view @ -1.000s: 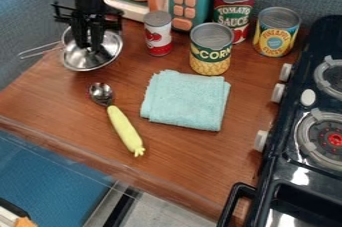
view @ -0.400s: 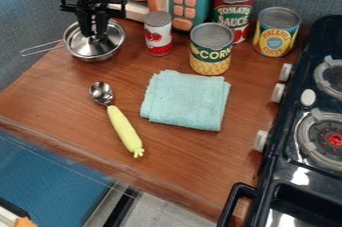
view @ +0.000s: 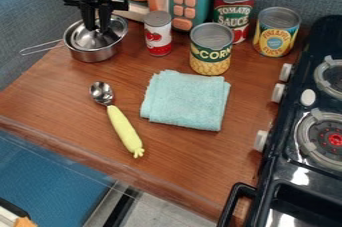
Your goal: Mettre les choses vers la cocote
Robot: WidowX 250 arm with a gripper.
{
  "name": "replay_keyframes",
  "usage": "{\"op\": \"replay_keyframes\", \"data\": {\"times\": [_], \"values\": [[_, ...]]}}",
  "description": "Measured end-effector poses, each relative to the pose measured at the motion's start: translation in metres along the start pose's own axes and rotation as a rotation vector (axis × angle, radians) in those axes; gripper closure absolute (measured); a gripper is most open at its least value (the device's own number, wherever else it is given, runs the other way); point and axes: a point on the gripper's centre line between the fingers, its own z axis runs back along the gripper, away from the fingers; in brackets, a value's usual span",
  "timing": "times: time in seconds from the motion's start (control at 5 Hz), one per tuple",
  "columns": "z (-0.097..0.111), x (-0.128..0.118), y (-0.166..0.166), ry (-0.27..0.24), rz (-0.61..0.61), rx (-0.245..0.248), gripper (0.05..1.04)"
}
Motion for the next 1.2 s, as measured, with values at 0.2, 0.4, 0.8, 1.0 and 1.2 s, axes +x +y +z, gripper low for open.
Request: {"op": "replay_keyframes", "data": {"times": [0.2,0.4,0.8,1.0,1.2], "values": [[-0.0014,0.0038,0.0057,0.005,0.017,0.001,0.822],[-0.0011,0.0028,0.0074,0.012,0.018,0.008,0.822],[-0.0028,0.0007,0.0099,0.021,0.025,0.029,0.462],[-0.0063,-0.0031,0.0111,0.037,0.026,0.038,0.166],[-0.0059,-0.0056,0.0099,0.051,0.017,0.030,0.075]]}}
